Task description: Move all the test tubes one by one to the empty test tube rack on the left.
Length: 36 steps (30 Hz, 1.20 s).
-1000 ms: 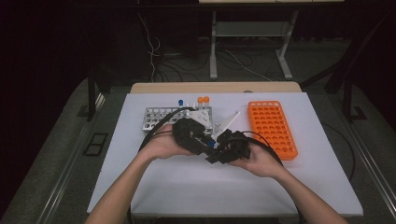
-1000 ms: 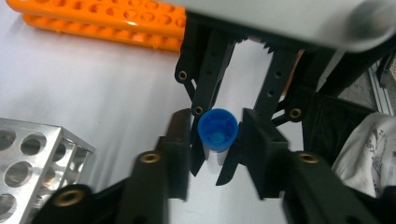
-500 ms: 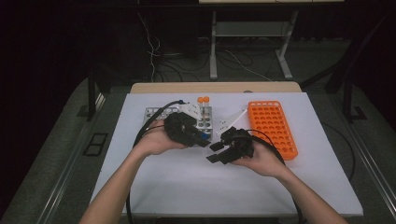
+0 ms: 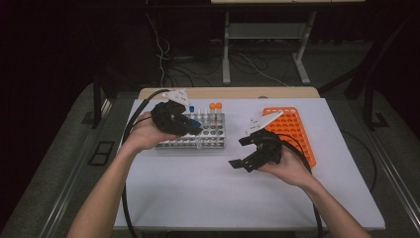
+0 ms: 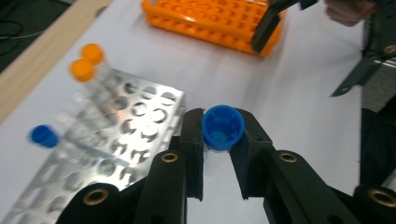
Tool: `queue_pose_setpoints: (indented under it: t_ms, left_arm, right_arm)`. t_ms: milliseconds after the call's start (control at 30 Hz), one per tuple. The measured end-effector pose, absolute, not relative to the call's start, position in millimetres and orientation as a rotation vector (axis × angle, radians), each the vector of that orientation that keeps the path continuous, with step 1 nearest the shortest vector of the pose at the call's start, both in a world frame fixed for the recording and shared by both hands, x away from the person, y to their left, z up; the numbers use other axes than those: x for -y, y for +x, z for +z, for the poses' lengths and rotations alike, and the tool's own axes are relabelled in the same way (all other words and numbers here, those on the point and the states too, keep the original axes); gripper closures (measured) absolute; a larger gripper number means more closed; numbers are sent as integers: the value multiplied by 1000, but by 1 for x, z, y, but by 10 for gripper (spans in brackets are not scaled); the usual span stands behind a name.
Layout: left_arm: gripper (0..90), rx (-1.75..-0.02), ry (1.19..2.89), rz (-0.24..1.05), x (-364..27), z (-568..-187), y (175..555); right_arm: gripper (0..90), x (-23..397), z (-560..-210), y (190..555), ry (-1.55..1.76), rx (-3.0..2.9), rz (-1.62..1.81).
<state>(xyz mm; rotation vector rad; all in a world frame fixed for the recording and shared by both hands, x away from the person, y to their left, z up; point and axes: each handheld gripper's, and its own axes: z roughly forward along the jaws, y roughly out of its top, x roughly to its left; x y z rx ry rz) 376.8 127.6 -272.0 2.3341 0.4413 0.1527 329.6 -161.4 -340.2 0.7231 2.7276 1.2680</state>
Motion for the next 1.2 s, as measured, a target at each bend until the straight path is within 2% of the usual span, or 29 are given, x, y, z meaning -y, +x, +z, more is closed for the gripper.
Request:
queue_pose_setpoints:
  t_ms: [67, 133, 167, 767, 1200]
  left_arm:
    - [738, -463, 2328, 170, -133, -271, 382]
    - [738, -494, 2320, 184, -137, -270, 387]
    - [738, -508, 2313, 193, -139, -271, 389]
    - [740, -722, 2204, 266, -170, -280, 432]
    - [740, -824, 2159, 335, -177, -298, 456]
  right_arm:
    - [94, 167, -341, 329, 745, -2711, 1290]
    - [5, 171, -342, 329, 766, -2700, 1283]
    - [1, 173, -343, 328, 766, -2702, 1291]
    - [1, 222, -369, 300, 903, -2588, 1370]
    - [1, 257, -384, 269, 1015, -2548, 1336]
